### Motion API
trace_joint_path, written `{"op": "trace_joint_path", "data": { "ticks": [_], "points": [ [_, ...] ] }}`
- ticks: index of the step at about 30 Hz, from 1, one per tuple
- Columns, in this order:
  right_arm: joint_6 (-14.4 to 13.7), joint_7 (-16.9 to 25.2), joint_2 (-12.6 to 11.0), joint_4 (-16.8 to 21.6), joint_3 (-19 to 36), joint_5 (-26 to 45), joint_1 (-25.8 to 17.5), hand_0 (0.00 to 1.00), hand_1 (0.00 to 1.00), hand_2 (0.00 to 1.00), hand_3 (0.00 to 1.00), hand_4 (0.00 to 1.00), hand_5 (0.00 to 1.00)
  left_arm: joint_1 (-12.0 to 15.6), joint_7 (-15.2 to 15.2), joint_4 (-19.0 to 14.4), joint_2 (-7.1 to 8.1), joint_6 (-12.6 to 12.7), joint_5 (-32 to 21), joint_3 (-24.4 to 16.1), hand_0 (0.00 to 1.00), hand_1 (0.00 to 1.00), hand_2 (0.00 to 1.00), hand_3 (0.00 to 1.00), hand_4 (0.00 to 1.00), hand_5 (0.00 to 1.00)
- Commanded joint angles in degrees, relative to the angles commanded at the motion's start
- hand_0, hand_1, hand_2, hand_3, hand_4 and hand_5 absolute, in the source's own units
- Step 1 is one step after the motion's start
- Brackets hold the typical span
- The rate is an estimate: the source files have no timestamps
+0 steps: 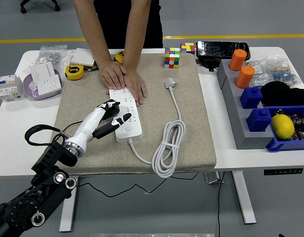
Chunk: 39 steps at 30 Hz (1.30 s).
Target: Pick up the plug,place it near the board,insert it into the board,press the button
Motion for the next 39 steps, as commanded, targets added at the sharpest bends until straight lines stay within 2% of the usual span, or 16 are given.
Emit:
{"op": "trace_joint_path", "data": {
  "ticks": [14,26,34,39],
  "points": [
    [0.0,0.0,-0.1,0.0,-0.2,0.1,0.2,0.831,0.765,0.76,0.791,0.998,0.856,-3.0,1.2,0.3,0.05,-0.7,3.1,3.1,0.998,0.998,0.95,0.903,0.998,0.998],
    [0.1,-0.1,-0.2,0.0,-0.3,0.0,0.1,0.831,0.765,0.759,0.791,0.998,0.858,-3.5,2.8,0.4,0.21,-1.8,5.2,4.9,0.998,0.998,0.948,0.901,0.998,0.998],
    [0.0,-0.1,-0.2,0.0,-0.6,0.1,0.2,0.83,0.764,0.759,0.79,0.998,0.858,-3.7,2.6,-1.0,0.43,-1.4,7.0,4.1,0.998,0.998,0.939,0.901,0.998,0.998],
    [0.0,-0.2,-0.2,0.0,-0.6,0.1,0.1,0.83,0.764,0.758,0.79,0.998,0.857,-3.5,0.6,-3.1,0.41,0.5,7.5,3.6,0.998,0.993,0.923,0.891,0.998,0.998]
  ]
}}
